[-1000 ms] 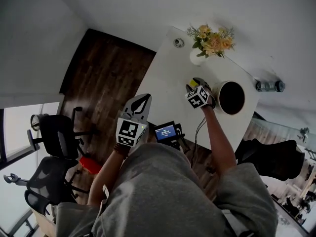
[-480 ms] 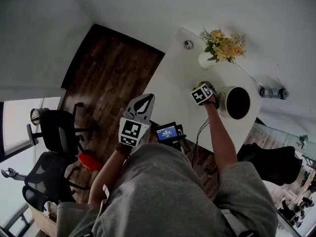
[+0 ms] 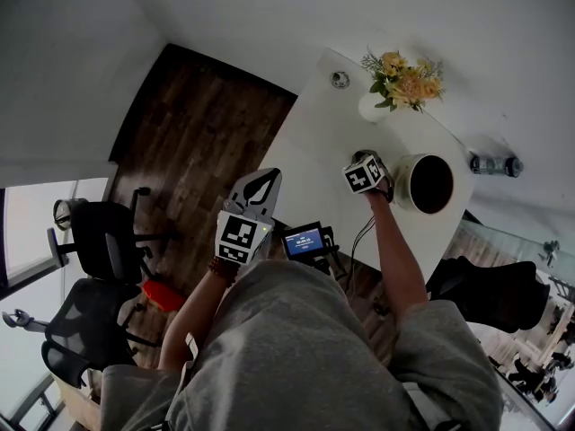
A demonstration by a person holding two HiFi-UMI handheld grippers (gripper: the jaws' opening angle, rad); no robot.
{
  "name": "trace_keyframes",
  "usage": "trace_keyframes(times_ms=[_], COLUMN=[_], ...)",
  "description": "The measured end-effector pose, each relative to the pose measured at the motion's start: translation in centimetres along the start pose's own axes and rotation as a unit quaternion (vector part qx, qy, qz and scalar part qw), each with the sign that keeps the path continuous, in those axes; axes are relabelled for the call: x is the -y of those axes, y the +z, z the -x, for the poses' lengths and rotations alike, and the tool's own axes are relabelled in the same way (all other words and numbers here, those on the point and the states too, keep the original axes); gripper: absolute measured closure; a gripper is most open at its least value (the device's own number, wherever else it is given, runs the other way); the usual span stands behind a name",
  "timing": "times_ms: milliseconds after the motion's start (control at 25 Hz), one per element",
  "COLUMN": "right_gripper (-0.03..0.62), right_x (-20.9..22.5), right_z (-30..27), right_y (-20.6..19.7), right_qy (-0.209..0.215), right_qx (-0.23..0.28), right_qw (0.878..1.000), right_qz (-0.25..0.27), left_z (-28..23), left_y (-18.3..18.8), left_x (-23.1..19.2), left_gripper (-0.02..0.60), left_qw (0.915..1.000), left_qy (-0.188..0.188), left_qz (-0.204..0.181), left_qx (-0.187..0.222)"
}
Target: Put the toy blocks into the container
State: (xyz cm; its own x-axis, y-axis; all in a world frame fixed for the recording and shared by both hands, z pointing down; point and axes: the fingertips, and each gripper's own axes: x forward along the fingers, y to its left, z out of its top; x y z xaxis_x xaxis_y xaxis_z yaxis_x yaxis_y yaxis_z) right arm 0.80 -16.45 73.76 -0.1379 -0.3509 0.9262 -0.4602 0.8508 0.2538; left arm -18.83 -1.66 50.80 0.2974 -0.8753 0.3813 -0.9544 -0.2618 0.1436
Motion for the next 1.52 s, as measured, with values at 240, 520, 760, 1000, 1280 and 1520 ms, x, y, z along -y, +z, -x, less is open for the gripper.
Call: trace_keyframes(times_ms=[240, 520, 760, 1000, 1280, 1520], right_gripper=[0.336, 0.462, 0.465, 0.465, 0.464, 0.464], right_x=[-0.3, -0.5, -1.4, -0.4, 1.3, 2.7], right_z=[-1.0, -1.3, 1.7, 10.4, 19.7, 23.3], right_y=[-2.0, -2.3, -0.3, 3.6, 1.1, -5.9], right_qy=[0.023, 0.04, 0.035, 0.017, 0.0, -0.035], right_qx=[-0.028, -0.024, 0.026, 0.148, 0.257, 0.274], right_qw=[0.999, 0.998, 0.997, 0.985, 0.953, 0.941], right_qz=[0.003, -0.053, -0.071, -0.083, -0.158, -0.194], left_z=[-0.7, -0.6, -1.1, -3.4, -7.4, -10.1], left_y=[0.2, -0.2, 0.4, 0.9, 3.0, 3.4], left_x=[1.8, 2.5, 2.4, 3.8, 9.7, 16.3], left_gripper=[0.575, 0.575, 0.575, 0.575, 0.575, 0.575], left_qw=[0.9999, 0.9997, 0.9995, 0.9982, 0.9918, 0.983], left_qy=[-0.014, -0.023, -0.029, -0.053, -0.116, -0.168], left_qz=[-0.004, -0.008, -0.013, -0.028, -0.053, -0.073], left_qx=[0.0, -0.006, 0.0, 0.001, 0.013, 0.016])
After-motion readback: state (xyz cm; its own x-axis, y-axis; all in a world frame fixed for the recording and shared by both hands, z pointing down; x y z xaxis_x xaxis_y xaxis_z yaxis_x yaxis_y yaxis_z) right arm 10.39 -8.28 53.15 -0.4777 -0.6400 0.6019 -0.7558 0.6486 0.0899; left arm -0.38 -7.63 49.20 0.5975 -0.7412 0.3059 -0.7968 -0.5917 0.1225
